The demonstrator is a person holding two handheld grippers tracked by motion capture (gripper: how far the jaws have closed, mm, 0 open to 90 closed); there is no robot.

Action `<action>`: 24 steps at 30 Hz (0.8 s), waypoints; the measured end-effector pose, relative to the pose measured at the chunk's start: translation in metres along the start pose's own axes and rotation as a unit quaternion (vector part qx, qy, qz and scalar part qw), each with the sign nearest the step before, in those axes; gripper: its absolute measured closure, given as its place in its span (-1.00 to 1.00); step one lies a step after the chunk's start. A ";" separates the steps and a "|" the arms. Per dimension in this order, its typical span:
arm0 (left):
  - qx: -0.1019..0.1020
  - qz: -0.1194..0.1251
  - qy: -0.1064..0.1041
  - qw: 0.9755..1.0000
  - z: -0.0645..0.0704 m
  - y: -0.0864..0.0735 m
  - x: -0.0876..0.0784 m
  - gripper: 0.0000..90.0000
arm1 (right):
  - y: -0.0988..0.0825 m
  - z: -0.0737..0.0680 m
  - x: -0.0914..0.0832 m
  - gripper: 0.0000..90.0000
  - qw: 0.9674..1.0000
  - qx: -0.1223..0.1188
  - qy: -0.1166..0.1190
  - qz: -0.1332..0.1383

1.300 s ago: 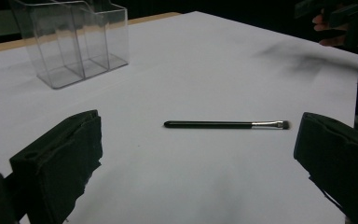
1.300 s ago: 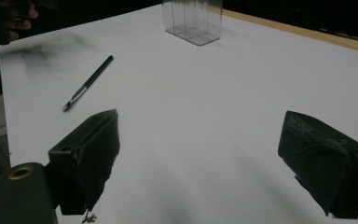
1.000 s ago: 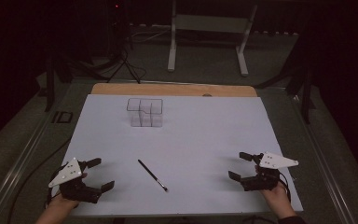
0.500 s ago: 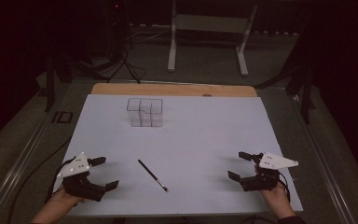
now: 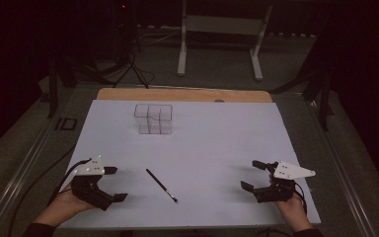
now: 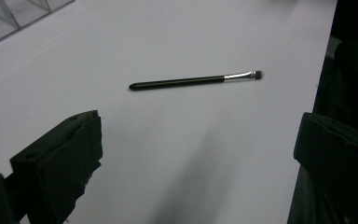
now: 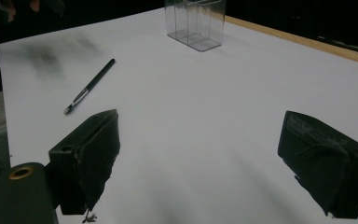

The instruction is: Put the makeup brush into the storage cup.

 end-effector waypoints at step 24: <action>0.057 -0.130 -0.037 0.989 0.002 0.030 0.015 -0.93 | 0.000 -0.001 0.001 -0.72 1.000 0.003 0.005 0.001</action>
Point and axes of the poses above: each handheld gripper's, and its own axes: x roughly forward along the jaws, y roughly out of its top, z roughly to its right, the point moved 3 cm from there along x, roughly forward along the jaws, and after that the axes turned 11 degrees about -x, right-handed, at the moved point
